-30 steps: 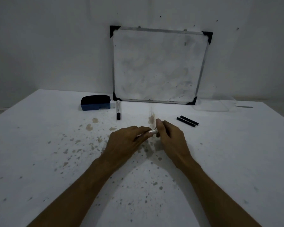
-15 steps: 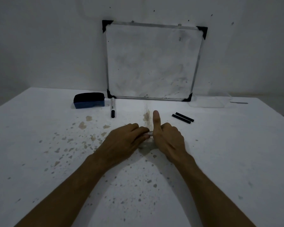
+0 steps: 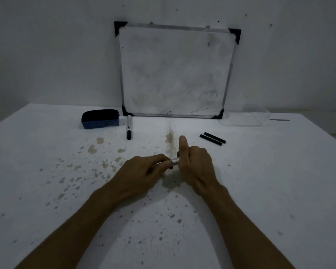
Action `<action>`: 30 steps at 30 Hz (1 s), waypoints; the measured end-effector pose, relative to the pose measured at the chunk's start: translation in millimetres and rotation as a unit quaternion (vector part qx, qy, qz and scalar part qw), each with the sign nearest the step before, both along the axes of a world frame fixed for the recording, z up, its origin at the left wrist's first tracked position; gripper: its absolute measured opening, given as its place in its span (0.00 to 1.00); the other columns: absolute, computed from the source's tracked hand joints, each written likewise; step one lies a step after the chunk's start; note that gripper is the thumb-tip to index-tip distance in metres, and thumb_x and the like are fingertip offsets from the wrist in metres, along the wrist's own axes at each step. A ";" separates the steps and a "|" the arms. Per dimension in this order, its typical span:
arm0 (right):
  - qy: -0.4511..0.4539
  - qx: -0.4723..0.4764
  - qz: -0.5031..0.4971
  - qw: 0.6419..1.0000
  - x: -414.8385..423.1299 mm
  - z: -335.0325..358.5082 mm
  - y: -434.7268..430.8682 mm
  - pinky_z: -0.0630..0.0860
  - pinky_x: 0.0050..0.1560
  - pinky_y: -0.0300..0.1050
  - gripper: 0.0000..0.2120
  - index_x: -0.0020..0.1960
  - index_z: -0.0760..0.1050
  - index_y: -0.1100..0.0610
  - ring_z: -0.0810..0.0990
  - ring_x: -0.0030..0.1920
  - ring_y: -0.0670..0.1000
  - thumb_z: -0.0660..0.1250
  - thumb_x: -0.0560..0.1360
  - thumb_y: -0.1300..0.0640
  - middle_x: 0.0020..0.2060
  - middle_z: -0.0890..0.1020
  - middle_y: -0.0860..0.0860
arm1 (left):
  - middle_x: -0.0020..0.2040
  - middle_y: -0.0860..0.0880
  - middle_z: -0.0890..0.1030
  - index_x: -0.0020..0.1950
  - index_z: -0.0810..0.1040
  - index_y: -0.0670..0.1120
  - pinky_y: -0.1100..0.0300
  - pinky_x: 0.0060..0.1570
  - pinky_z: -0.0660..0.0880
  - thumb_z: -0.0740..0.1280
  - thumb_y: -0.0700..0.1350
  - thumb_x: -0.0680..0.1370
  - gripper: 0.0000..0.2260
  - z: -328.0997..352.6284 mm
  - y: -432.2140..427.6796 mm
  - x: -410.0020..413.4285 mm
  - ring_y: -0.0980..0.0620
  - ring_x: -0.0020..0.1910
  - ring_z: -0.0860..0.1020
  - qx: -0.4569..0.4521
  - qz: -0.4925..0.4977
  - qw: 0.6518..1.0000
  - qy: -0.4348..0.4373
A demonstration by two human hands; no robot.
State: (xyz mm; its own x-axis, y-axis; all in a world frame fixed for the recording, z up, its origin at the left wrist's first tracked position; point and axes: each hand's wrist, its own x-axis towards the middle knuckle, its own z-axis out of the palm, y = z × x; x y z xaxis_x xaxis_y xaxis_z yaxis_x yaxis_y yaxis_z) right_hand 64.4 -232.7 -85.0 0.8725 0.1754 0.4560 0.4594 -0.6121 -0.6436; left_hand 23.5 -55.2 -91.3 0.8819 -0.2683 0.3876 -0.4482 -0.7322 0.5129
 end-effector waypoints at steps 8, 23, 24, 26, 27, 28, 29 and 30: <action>0.180 -0.004 -0.122 0.976 11.4 -2.6 10.0 0.66 0.34 0.43 0.33 0.32 0.72 0.53 0.75 0.32 0.46 0.45 0.82 0.34 0.30 0.77 0.48 | 0.34 0.49 0.83 0.56 0.84 0.50 0.60 0.29 0.74 0.50 0.61 0.86 0.25 1.5 4.7 11.6 0.50 0.28 0.79 0.130 0.041 0.957 -0.256; 0.086 0.032 -0.024 0.995 -3.5 -1.5 11.7 0.65 0.25 0.36 0.36 0.23 0.65 0.51 0.67 0.19 0.43 0.42 0.77 0.29 0.17 0.68 0.44 | 0.36 0.55 0.85 0.57 0.82 0.54 0.68 0.34 0.75 0.53 0.68 0.81 0.25 0.1 4.5 -2.4 0.59 0.29 0.79 0.020 0.015 0.998 -0.064; 0.114 0.026 -0.044 0.992 -2.0 -1.8 11.9 0.65 0.27 0.38 0.35 0.23 0.64 0.51 0.68 0.21 0.42 0.41 0.76 0.28 0.19 0.69 0.45 | 0.36 0.53 0.85 0.57 0.83 0.52 0.67 0.33 0.74 0.52 0.68 0.80 0.27 2.1 5.1 0.1 0.57 0.28 0.78 0.040 0.017 0.996 -0.080; 0.143 0.030 -0.072 0.987 1.8 -1.8 11.1 0.66 0.30 0.41 0.36 0.26 0.68 0.53 0.74 0.26 0.46 0.43 0.80 0.32 0.24 0.75 0.48 | 0.34 0.53 0.83 0.55 0.83 0.50 0.70 0.32 0.70 0.53 0.66 0.80 0.26 6.1 5.7 3.7 0.57 0.27 0.76 0.061 0.007 0.994 -0.092; 0.145 0.032 -0.082 0.986 2.9 -2.5 10.9 0.68 0.31 0.42 0.35 0.28 0.71 0.54 0.76 0.29 0.47 0.45 0.83 0.36 0.26 0.77 0.50 | 0.33 0.54 0.81 0.54 0.83 0.49 0.72 0.31 0.67 0.54 0.64 0.81 0.25 6.0 5.6 4.7 0.58 0.26 0.73 0.063 -0.003 0.994 -0.090; 0.136 0.034 -0.080 0.987 2.7 -3.8 10.8 0.70 0.31 0.43 0.33 0.29 0.72 0.56 0.77 0.29 0.49 0.47 0.85 0.39 0.27 0.78 0.51 | 0.32 0.56 0.78 0.53 0.83 0.48 0.73 0.31 0.64 0.56 0.62 0.82 0.22 4.7 6.3 5.1 0.61 0.25 0.71 0.061 -0.012 0.994 -0.085; 0.110 0.042 -0.061 0.991 1.2 -5.6 10.5 0.72 0.29 0.45 0.32 0.30 0.73 0.58 0.77 0.27 0.51 0.49 0.86 0.43 0.27 0.79 0.53 | 0.32 0.58 0.76 0.52 0.82 0.48 0.74 0.31 0.63 0.57 0.60 0.82 0.20 2.6 7.4 5.5 0.62 0.24 0.69 0.055 -0.018 0.995 -0.075; 0.067 0.049 -0.027 0.996 -0.8 -7.5 9.7 0.73 0.27 0.46 0.32 0.29 0.73 0.59 0.75 0.24 0.52 0.51 0.86 0.47 0.25 0.78 0.53 | 0.31 0.60 0.75 0.52 0.82 0.49 0.74 0.31 0.63 0.58 0.59 0.82 0.18 0.3 9.2 5.8 0.63 0.24 0.69 0.046 -0.023 0.997 -0.063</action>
